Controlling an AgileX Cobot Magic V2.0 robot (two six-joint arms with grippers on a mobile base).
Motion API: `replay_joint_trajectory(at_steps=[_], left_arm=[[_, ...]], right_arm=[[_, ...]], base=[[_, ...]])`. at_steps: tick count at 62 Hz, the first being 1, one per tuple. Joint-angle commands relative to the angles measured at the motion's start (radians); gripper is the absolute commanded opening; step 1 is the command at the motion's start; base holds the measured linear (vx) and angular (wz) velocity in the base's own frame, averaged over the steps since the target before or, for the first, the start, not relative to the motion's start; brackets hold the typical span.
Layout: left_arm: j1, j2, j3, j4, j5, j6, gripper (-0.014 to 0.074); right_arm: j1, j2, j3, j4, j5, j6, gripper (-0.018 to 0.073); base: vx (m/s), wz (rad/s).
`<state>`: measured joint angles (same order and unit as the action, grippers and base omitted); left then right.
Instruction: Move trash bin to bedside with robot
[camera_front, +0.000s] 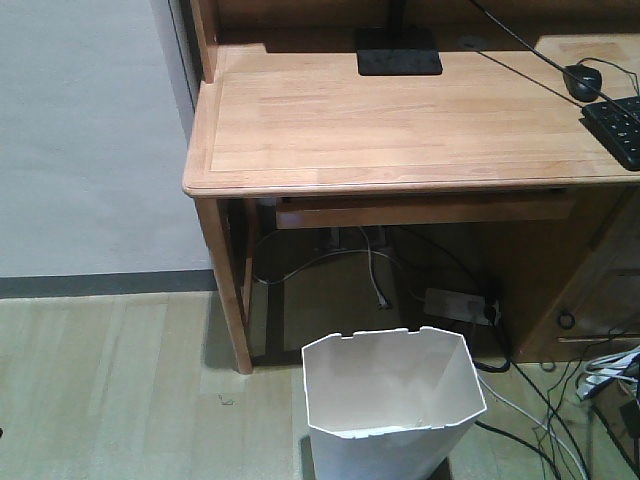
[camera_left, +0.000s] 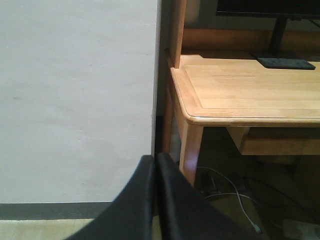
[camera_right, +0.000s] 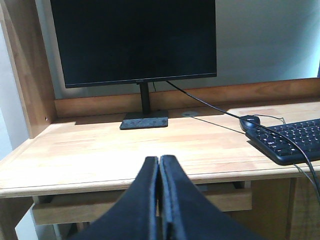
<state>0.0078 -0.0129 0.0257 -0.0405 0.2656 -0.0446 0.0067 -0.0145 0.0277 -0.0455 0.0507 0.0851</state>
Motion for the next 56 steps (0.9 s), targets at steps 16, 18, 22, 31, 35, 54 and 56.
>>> replay_joint_trajectory(at_steps=[16,18,22,31,35,54,56], left_arm=[[0.0,-0.014,0.012,-0.004,-0.069,-0.006,-0.0006],[0.0,-0.014,0.012,-0.004,-0.069,-0.006,-0.0006],[0.0,-0.014,0.012,-0.004,-0.069,-0.006,-0.0006],[0.0,-0.014,0.012,-0.004,-0.069,-0.006,-0.0006],[0.0,-0.014,0.012,-0.004,-0.069,-0.006,-0.0006],[0.0,-0.014,0.012,-0.004,-0.069,-0.006,-0.0006],[0.0,-0.014,0.012,-0.004,-0.069,-0.006,-0.0006]], right_arm=[[-0.004,0.004,0.001,-0.013,-0.11,-0.008,-0.001],[-0.004,0.008,-0.006,-0.013,-0.11,-0.004,-0.001],[-0.004,0.025,-0.033,-0.011,-0.089,-0.004,-0.001],[-0.004,0.104,-0.129,-0.013,-0.019,-0.009,-0.001],[-0.004,0.146,-0.177,-0.013,0.003,-0.017,-0.001],[-0.004,0.338,-0.342,-0.013,0.109,-0.061,-0.001],[-0.004,0.353,-0.349,-0.012,0.113,-0.059,-0.001]], base=[[0.0,0.0],[0.0,0.0],[0.0,0.0],[0.0,0.0],[0.0,0.0],[0.0,0.0],[0.0,0.0]])
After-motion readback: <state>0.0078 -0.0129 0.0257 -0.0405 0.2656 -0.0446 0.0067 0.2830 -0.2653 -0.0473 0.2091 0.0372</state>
